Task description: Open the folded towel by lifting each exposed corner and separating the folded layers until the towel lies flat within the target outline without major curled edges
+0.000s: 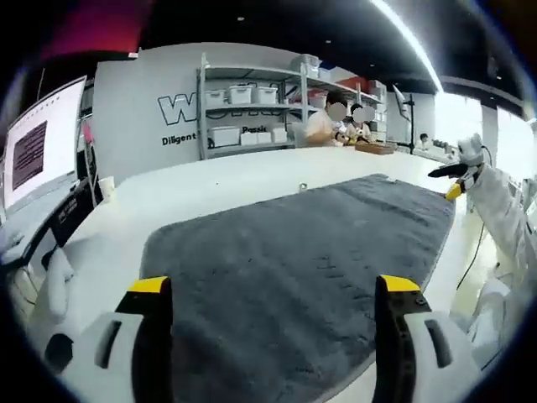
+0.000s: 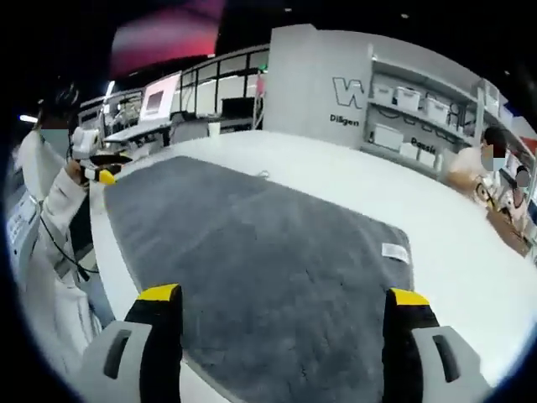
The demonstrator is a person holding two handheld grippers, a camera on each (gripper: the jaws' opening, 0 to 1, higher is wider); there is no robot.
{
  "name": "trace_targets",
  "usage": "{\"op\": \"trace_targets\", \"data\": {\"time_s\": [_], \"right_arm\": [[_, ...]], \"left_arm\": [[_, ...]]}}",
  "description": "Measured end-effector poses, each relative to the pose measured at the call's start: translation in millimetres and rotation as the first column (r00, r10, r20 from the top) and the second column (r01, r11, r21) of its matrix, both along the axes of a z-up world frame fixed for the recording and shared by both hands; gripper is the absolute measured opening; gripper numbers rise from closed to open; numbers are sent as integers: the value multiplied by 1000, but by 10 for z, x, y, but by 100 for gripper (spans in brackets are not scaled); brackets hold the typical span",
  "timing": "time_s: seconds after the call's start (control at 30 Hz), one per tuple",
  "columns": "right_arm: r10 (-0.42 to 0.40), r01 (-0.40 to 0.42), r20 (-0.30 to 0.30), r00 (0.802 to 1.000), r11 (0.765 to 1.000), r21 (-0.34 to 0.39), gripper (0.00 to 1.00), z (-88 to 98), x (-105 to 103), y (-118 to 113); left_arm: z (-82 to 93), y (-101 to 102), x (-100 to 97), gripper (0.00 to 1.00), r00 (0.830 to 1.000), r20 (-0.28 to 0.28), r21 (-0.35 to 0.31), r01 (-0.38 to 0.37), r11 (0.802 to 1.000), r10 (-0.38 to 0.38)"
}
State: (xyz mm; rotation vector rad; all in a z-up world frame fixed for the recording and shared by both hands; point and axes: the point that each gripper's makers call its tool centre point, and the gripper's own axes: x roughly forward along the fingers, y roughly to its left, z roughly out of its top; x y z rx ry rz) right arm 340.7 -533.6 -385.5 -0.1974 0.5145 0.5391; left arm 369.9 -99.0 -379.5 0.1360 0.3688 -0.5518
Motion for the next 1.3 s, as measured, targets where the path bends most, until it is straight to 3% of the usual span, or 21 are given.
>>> {"op": "trace_targets", "data": {"time_s": [0.17,0.27,0.37,0.4,0.57,0.6,0.7,0.77,0.83,1.03,1.17,1.2,1.23,1.3], "right_arm": [[152,-151,-34,988,988,44,99,-43,179,232],[257,-254,-41,966,965,59,99,-64,246,395],[400,-399,-4,917,916,29,99,-61,273,602],[409,-408,-14,913,913,24,99,-76,285,618],[545,-545,-25,838,838,-30,99,-152,360,747],[551,-552,-32,834,833,-32,99,-167,368,752],[623,-623,-38,782,782,-3,99,-204,384,851],[628,-630,-60,776,777,-17,99,-265,449,844],[655,-660,-92,750,750,-44,99,-356,469,825],[647,-649,-111,755,761,23,99,-440,583,831],[643,-641,-117,757,765,56,99,-479,627,770],[642,-641,-126,757,766,55,99,-507,625,751],[639,-640,-144,756,767,42,99,-551,616,718],[634,-644,-171,755,765,-6,99,-661,616,629]], "left_arm": [[13,-323,213,99,994,-2,18,111,994,-111],[-89,-581,244,99,971,-56,11,234,972,-233],[-96,-811,318,99,944,-65,-73,318,945,-323],[-96,-826,349,99,944,-64,-82,317,945,-322],[-179,-833,521,97,933,-58,-36,355,934,-356],[-204,-833,538,97,927,-62,-36,367,929,-369],[-264,-807,604,96,920,-71,-38,383,923,-385],[-279,-801,622,96,915,-72,-44,395,918,-397],[-306,-807,646,96,911,-73,-46,404,914,-406],[-459,-867,671,93,894,-86,-12,441,897,-440],[-617,-814,723,92,899,-124,34,427,904,-420],[-665,-786,730,91,902,-138,50,420,906,-410],[-610,-810,753,92,901,-89,62,431,900,-425],[-623,-804,717,92,902,-117,51,422,905,-415]]}}
